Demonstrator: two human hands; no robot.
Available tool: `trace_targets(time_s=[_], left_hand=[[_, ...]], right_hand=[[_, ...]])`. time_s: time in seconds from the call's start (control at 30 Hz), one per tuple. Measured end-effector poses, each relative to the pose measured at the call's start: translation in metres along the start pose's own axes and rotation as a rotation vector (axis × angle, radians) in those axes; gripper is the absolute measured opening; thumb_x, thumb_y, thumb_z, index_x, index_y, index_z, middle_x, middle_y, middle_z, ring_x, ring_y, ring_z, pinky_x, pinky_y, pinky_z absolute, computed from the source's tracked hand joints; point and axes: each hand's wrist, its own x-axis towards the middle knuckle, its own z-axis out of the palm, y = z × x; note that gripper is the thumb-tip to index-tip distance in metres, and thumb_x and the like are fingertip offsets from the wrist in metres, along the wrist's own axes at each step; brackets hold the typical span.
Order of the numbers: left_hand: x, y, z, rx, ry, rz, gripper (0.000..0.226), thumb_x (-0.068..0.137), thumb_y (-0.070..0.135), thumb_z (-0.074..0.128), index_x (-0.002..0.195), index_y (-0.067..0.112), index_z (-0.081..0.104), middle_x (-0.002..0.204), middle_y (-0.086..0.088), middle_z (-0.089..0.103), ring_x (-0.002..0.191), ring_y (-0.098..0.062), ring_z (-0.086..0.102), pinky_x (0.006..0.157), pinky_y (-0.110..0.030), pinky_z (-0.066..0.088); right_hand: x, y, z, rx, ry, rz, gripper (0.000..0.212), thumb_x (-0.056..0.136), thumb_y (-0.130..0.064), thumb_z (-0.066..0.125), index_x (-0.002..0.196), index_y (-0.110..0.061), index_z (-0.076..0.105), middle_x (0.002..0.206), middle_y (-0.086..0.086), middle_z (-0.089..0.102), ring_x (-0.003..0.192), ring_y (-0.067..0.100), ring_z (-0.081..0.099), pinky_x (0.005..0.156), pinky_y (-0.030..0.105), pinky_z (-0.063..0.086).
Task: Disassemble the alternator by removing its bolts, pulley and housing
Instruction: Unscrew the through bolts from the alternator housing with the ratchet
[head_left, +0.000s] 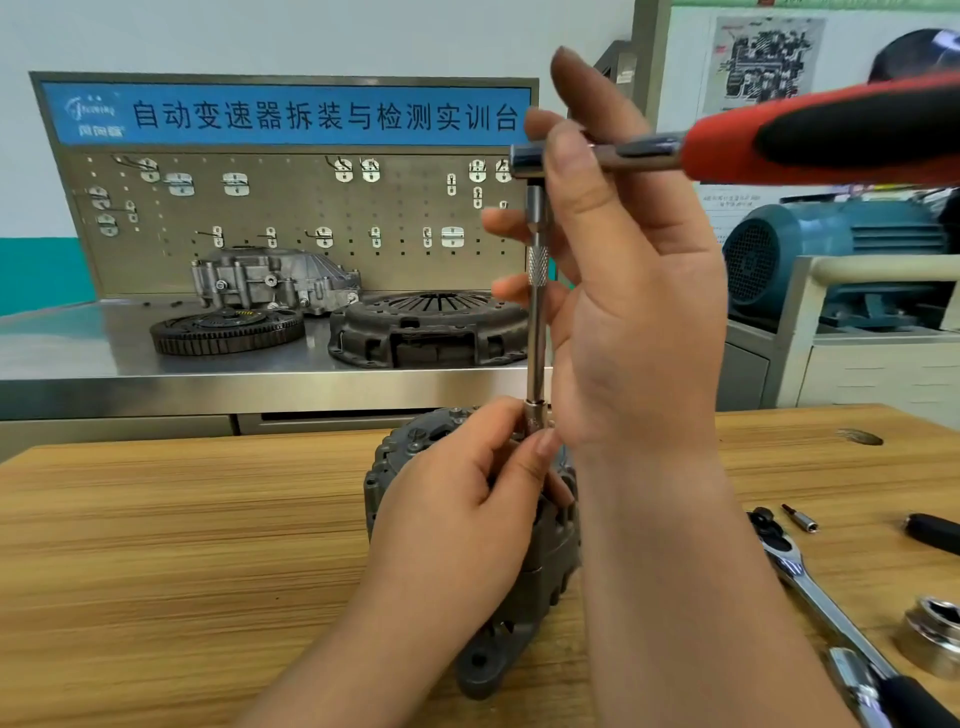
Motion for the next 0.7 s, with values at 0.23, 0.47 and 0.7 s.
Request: trace_targets(time_s=[0.23,0.47,0.7], left_hand=[[-0.001,0.000,-0.002,-0.018,-0.030,0.039,0.032,0.087,0.052,0.041,0.085,0.024,0.057,0.074,0.006,0.066,0.069,-0.015,0.061,0.068,-0.054,0.051],[0.002,0.003,-0.008,-0.025,-0.089,0.045,0.025,0.089,0.048,0.039,0.100,0.038,0.058,0.087,0.004,0.069,0.084,-0.019,0.063,0.080,-0.051,0.051],[0.010,0.012,-0.019,-0.167,-0.183,-0.007,0.015,0.095,0.019,0.053,0.100,0.029,0.063,0.087,0.008,0.075,0.085,-0.046,0.063,0.076,-0.054,0.050]], right_hand=[[0.000,-0.002,-0.001,0.106,0.013,0.132,0.031,0.104,-0.026,0.038,0.127,-0.015,0.056,0.126,0.008,0.065,0.064,0.020,0.069,0.047,0.021,0.051],[0.002,-0.005,-0.001,0.061,0.008,0.222,0.032,0.105,-0.033,0.032,0.103,-0.012,0.056,0.108,0.008,0.073,0.053,0.021,0.068,0.044,0.023,0.049],[0.007,-0.010,-0.004,0.238,-0.040,0.395,0.042,0.104,-0.040,0.027,0.102,-0.010,0.056,0.083,0.006,0.074,0.056,0.018,0.066,0.046,0.020,0.049]])
